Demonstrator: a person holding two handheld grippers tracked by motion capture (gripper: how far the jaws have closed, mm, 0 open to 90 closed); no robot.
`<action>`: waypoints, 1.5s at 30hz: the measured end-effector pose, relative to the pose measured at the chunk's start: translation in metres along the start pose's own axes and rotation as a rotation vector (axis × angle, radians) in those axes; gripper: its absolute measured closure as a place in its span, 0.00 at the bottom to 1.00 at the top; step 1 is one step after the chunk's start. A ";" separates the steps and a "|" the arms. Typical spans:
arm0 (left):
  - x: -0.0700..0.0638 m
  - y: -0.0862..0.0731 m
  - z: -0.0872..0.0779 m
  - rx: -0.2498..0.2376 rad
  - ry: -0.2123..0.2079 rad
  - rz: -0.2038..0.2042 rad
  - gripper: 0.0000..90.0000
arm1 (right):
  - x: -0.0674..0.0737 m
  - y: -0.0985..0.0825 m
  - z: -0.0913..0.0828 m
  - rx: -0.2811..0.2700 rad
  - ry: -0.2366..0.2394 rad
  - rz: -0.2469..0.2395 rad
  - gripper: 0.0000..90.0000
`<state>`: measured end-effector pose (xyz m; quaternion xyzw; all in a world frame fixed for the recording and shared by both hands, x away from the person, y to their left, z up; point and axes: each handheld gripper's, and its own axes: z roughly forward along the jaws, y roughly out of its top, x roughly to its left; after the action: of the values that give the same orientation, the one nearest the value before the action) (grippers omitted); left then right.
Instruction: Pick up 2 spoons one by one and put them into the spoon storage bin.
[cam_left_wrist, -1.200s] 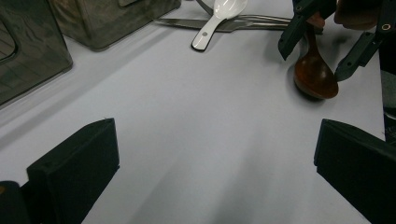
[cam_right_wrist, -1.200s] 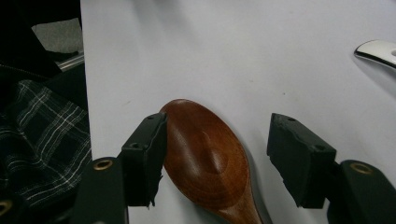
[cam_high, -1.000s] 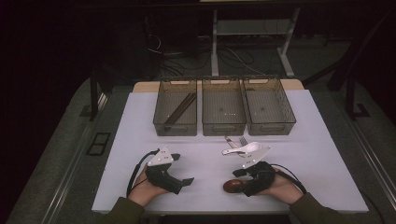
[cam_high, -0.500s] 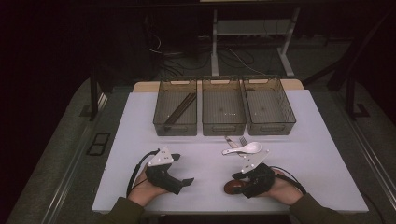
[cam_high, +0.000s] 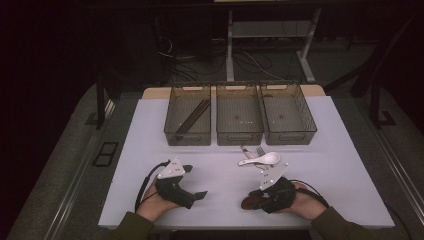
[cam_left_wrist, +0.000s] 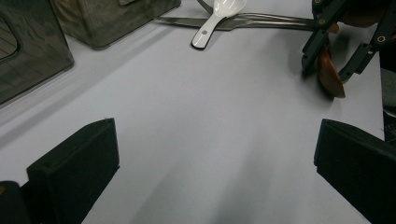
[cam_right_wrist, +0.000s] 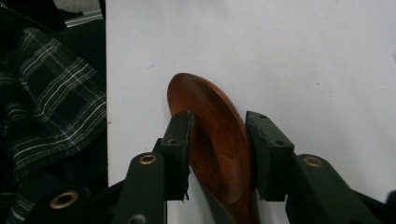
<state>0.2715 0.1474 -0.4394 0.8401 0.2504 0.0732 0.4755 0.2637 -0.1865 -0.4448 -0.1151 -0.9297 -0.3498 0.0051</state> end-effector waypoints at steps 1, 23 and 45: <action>0.000 0.000 0.000 0.000 0.000 0.000 0.00 | 0.001 0.000 0.000 0.003 0.000 -0.004 0.69; -0.001 0.000 0.000 0.003 -0.006 0.006 0.00 | 0.002 0.000 -0.001 0.016 0.029 -0.033 0.86; -0.001 0.000 0.000 -0.001 -0.012 0.006 0.00 | -0.009 0.008 -0.010 0.007 -0.024 0.045 0.88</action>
<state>0.2710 0.1467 -0.4397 0.8411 0.2448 0.0699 0.4773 0.2733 -0.1892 -0.4327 -0.1401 -0.9281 -0.3449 0.0023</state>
